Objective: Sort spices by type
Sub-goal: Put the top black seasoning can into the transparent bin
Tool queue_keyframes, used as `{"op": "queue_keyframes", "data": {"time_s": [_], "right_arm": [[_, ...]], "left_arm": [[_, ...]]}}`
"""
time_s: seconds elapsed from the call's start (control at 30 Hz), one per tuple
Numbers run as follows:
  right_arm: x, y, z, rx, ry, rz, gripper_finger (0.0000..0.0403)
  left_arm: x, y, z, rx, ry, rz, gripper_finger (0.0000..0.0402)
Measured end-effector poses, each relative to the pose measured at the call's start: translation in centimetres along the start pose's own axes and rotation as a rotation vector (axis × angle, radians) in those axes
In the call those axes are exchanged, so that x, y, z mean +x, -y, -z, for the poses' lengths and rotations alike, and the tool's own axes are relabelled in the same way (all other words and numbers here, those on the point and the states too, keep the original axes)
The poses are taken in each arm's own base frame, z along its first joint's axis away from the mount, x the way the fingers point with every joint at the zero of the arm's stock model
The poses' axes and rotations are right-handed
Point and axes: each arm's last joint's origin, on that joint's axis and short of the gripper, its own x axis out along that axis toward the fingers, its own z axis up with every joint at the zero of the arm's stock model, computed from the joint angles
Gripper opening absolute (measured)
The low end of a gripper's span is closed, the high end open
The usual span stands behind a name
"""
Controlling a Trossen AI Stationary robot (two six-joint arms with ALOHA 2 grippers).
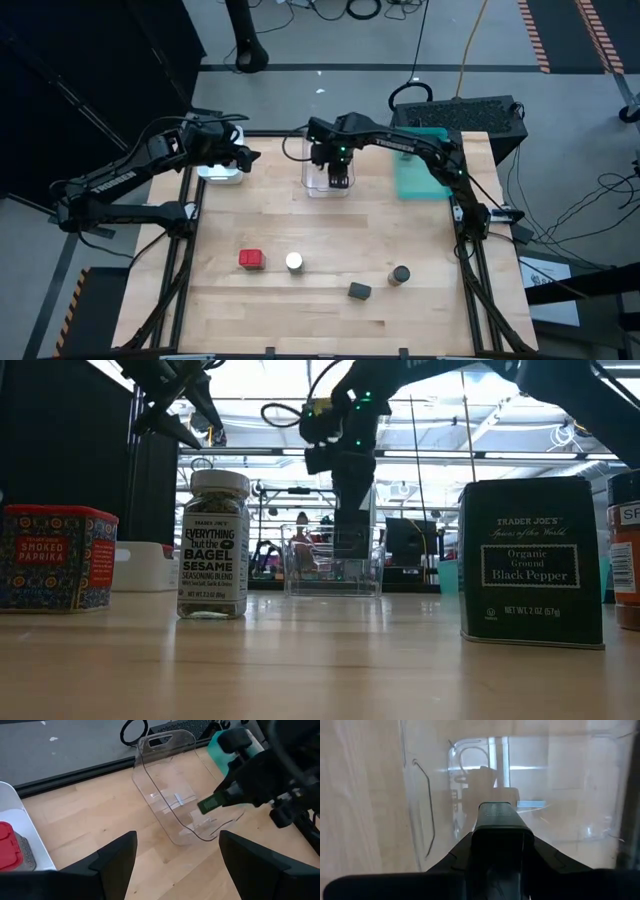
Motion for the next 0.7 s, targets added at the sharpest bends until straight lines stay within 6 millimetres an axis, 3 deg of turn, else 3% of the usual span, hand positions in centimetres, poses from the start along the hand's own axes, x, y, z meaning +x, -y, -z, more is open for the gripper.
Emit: {"op": "queue_keyframes", "data": {"time_s": [0.27,0.53,0.7], "right_arm": [[2.2,0.1,-0.4,-0.039,-0.026,-0.033,0.0101],[2.3,0.6,-0.8,-0.043,0.026,-0.017,0.0101],[2.3,1.0,-0.6,-0.028,0.035,-0.038,0.0101]], "left_arm": [[0.0,0.0,0.0,0.000,0.000,0.000,0.0288],[0.0,0.0,0.1,0.003,-0.004,-0.003,0.0288],[-1.3,-0.3,0.1,-0.026,0.052,-0.018,0.0288]]}}
